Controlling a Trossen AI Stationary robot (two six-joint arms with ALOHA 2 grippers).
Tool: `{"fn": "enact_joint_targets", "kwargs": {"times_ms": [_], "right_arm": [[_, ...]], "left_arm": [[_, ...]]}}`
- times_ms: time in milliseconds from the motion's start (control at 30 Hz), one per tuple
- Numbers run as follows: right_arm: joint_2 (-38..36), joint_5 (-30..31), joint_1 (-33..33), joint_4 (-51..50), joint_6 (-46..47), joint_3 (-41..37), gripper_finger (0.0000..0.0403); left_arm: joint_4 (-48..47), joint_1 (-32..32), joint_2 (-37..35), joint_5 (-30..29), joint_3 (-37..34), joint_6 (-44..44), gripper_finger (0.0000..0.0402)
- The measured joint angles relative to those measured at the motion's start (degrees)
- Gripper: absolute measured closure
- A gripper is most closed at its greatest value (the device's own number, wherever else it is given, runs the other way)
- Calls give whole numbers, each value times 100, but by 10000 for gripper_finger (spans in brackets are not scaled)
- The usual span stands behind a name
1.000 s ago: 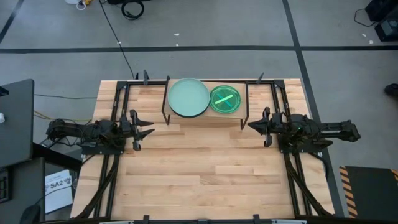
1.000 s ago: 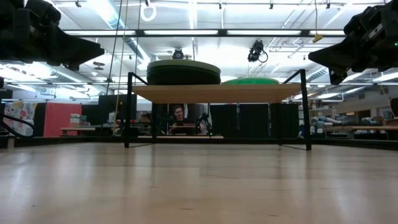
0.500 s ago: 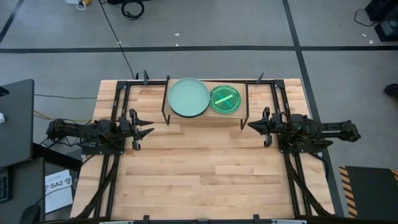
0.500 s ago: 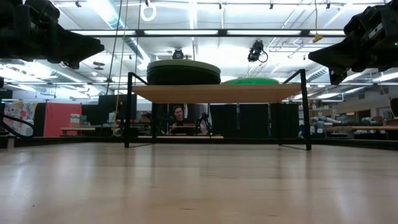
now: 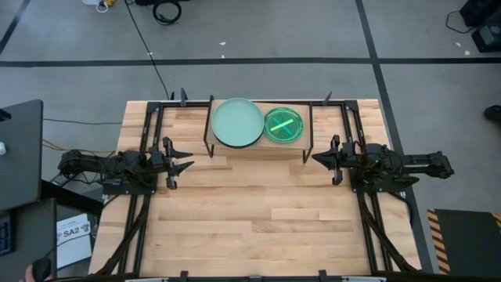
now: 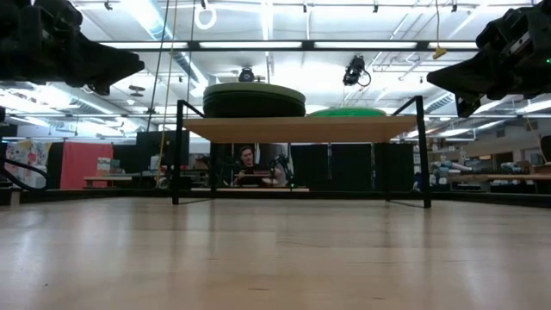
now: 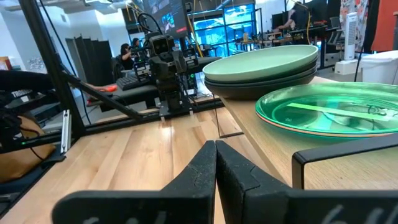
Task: Place and stack plates onto a shelf
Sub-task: Return to Home Position
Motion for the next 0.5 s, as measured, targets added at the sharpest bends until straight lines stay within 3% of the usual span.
{"fn": "enact_joint_targets", "kwargs": {"times_ms": [500], "right_arm": [[0,-2,0,1,0,0,387]], "left_arm": [[7,0,-63,2,0,-2,265]]}}
